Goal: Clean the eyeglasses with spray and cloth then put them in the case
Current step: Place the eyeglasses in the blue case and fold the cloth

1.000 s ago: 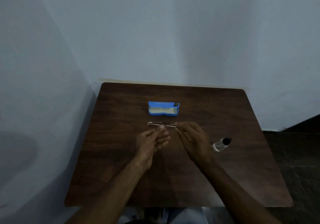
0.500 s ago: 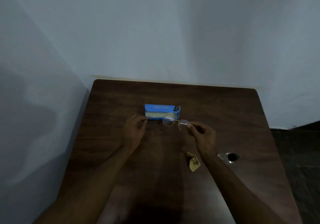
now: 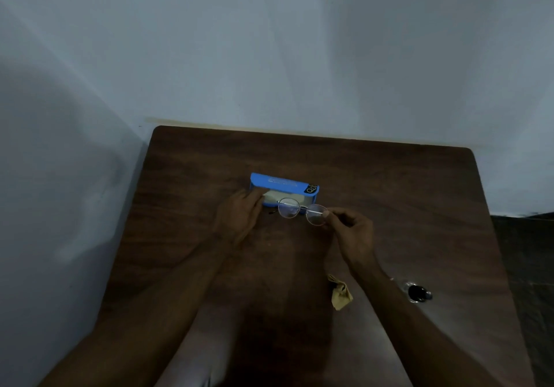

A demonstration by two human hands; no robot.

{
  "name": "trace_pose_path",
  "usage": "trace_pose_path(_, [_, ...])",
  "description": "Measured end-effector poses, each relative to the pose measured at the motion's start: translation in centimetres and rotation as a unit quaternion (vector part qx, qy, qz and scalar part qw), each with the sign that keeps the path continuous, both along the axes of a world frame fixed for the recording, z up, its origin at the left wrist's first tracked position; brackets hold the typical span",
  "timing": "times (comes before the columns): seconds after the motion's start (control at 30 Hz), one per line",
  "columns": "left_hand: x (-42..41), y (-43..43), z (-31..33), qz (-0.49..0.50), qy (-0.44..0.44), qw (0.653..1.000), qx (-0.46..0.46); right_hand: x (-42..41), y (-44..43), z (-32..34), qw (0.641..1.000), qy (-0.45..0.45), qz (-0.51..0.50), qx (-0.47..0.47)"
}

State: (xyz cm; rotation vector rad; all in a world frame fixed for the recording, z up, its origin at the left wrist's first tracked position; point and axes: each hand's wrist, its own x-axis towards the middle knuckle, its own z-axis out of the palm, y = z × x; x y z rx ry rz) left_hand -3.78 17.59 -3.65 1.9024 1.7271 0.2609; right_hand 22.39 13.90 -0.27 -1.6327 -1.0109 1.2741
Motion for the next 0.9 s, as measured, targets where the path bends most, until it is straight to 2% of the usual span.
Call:
trace_pose_path(0.1, [0.1, 0.5, 0.4, 0.002, -0.041, 0.997, 0.071, -0.6, 0.5, 0.4, 1.0, 0.016, -0.015, -0.004])
trace_pose_path(0.2, [0.2, 1.2, 0.8, -0.005, -0.058, 0.996, 0.07, -1.0, 1.3, 0.2, 0.999, 0.015, -0.03, 0.006])
trace_pose_path(0.37, [-0.2, 2.7, 1.1, -0.037, -0.031, 0.998, 0.049, -1.6, 3.3, -1.3, 0.997, -0.068, -0.027, -0.003])
trace_pose_path(0.57, [-0.5, 3.2, 0.8, -0.055, -0.021, 0.997, 0.051, -3.4, 5.8, -2.3, 0.98, -0.193, 0.057, -0.006])
trace_pose_path(0.7, [-0.6, 3.1, 0.7, -0.062, -0.027, 0.996, 0.063, -4.6, 6.5, -2.8, 0.953, -0.278, 0.119, 0.0])
trace_pose_path(0.9, [-0.7, 2.8, 0.4, -0.064, -0.044, 0.994, 0.073, -5.1, 6.6, -3.1, 0.874, -0.44, 0.206, 0.035])
